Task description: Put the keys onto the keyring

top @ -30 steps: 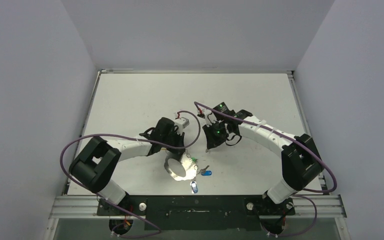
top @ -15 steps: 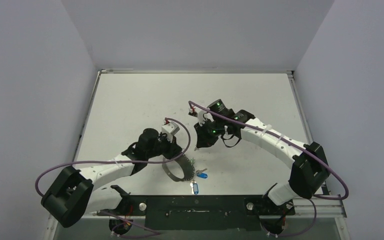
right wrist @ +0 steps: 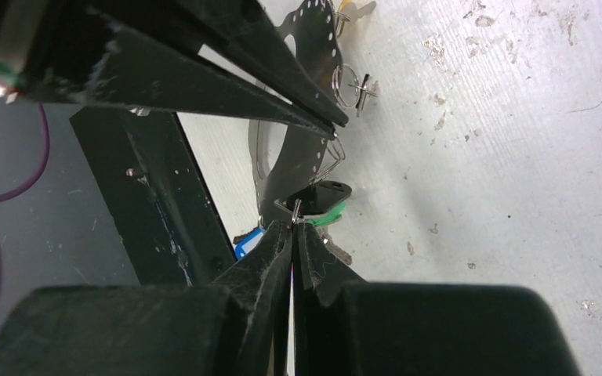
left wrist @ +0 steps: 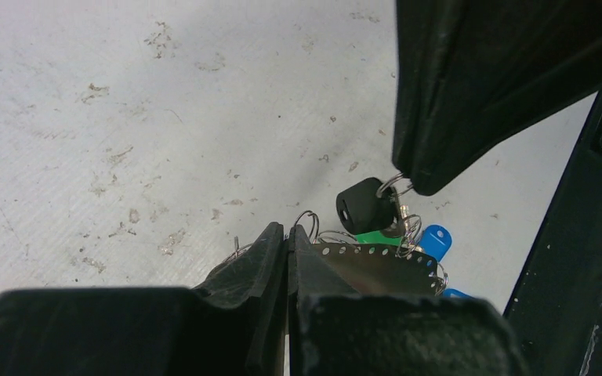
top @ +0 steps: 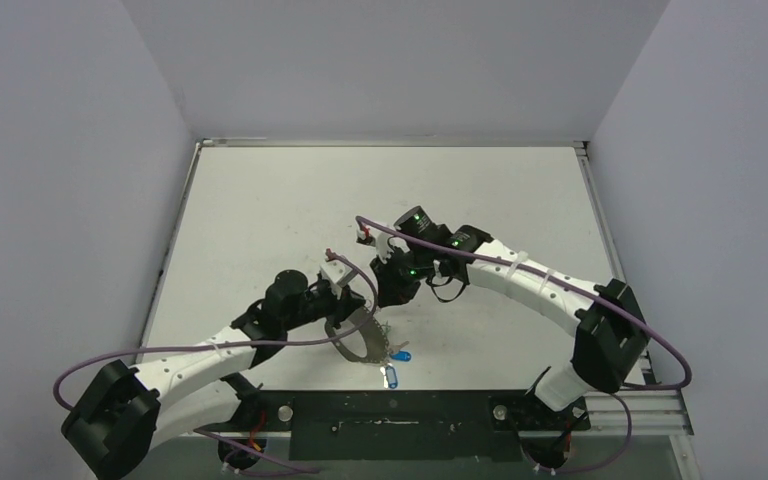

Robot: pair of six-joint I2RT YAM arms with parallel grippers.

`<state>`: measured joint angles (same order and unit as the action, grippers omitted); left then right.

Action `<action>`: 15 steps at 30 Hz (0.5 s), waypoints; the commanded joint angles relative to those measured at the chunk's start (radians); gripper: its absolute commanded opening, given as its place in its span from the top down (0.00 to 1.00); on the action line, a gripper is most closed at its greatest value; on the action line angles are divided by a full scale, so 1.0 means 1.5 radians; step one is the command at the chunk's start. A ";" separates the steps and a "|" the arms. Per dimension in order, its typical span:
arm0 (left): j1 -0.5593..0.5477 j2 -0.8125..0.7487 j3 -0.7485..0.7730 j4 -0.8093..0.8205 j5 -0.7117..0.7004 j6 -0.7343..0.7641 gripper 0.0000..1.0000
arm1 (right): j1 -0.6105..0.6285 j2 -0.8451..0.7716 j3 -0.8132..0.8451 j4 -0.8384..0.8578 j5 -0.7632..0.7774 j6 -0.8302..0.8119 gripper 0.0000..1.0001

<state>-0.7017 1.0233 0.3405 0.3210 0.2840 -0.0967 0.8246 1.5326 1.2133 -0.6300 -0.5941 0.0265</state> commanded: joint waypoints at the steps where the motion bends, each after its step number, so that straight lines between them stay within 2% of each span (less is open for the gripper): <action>1: -0.013 -0.026 0.002 0.059 -0.005 0.024 1.00 | 0.000 0.024 0.032 0.018 0.013 -0.008 1.00; 15: -0.041 -0.040 -0.001 0.069 -0.020 0.038 1.00 | 0.000 0.053 0.050 0.029 0.003 -0.012 1.00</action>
<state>-0.7525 0.9699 0.3313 0.3450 0.2581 -0.0540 0.8246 1.6154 1.2308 -0.6296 -0.5800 0.0204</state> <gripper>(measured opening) 0.008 0.029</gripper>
